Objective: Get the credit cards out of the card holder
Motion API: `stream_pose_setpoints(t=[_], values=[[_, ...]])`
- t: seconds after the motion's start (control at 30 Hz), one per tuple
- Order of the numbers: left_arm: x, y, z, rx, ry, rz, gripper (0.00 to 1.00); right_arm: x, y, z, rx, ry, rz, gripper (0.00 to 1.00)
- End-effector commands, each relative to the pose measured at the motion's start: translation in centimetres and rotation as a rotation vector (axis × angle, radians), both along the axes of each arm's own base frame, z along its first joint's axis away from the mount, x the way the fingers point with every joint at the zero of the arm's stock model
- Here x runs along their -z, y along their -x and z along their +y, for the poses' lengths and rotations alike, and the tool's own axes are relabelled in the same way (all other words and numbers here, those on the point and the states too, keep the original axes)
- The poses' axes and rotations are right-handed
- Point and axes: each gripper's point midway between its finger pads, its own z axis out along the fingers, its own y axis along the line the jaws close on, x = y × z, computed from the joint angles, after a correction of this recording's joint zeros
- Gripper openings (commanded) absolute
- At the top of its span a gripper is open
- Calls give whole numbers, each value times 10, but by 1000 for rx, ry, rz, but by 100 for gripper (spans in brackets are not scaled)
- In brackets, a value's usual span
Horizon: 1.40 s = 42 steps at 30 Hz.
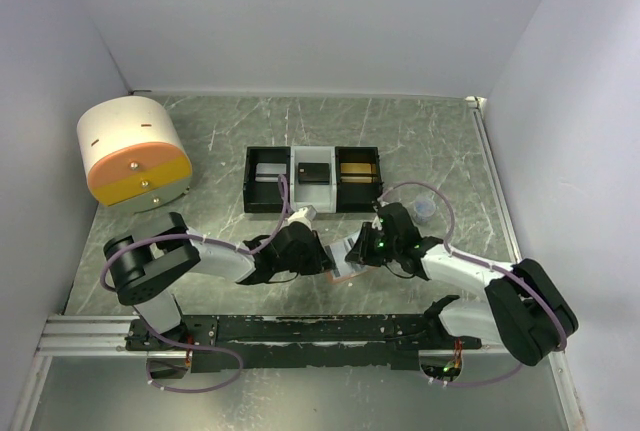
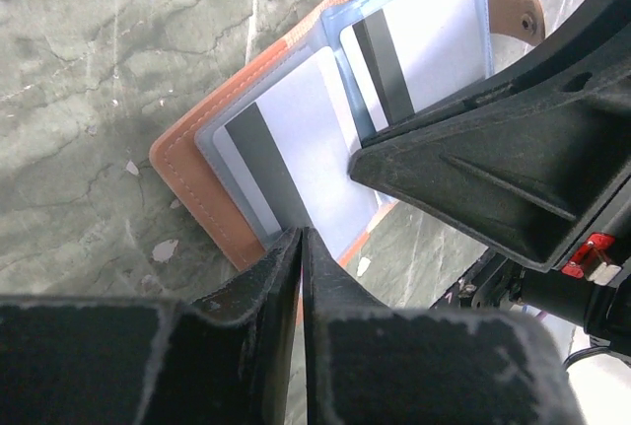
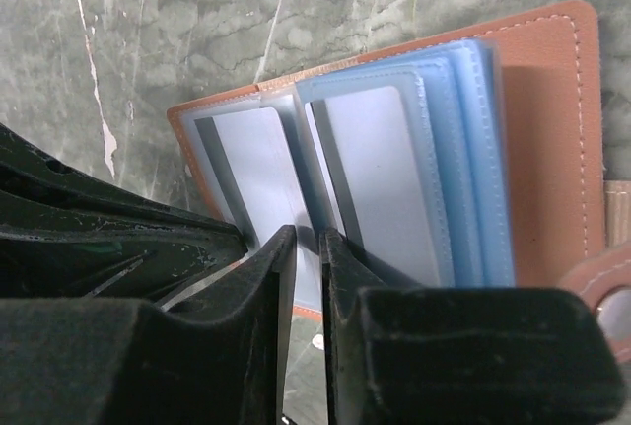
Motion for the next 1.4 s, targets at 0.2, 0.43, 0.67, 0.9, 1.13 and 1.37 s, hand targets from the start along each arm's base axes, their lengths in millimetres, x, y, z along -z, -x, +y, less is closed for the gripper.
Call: stream_pose_setpoints(t=[0.2, 0.43, 0.67, 0.9, 1.13, 1.37], values=[[41, 15, 34, -1, -178, 48, 18, -15, 12, 11, -52, -159, 44, 0], [39, 12, 41, -21, -195, 32, 20, -20, 0, -11, 9, -111, 0, 0], [39, 11, 39, -8, -203, 28, 19, -8, 2, -28, 41, -66, 38, 0], [33, 9, 40, -17, -198, 16, 19, -10, -2, -37, 69, -34, 23, 0], [-26, -5, 10, 24, -88, -100, 33, -12, 2, -34, 82, -71, 29, 0], [-71, -4, -34, 151, 105, -176, 48, -11, 3, -35, 95, -74, 31, 0]])
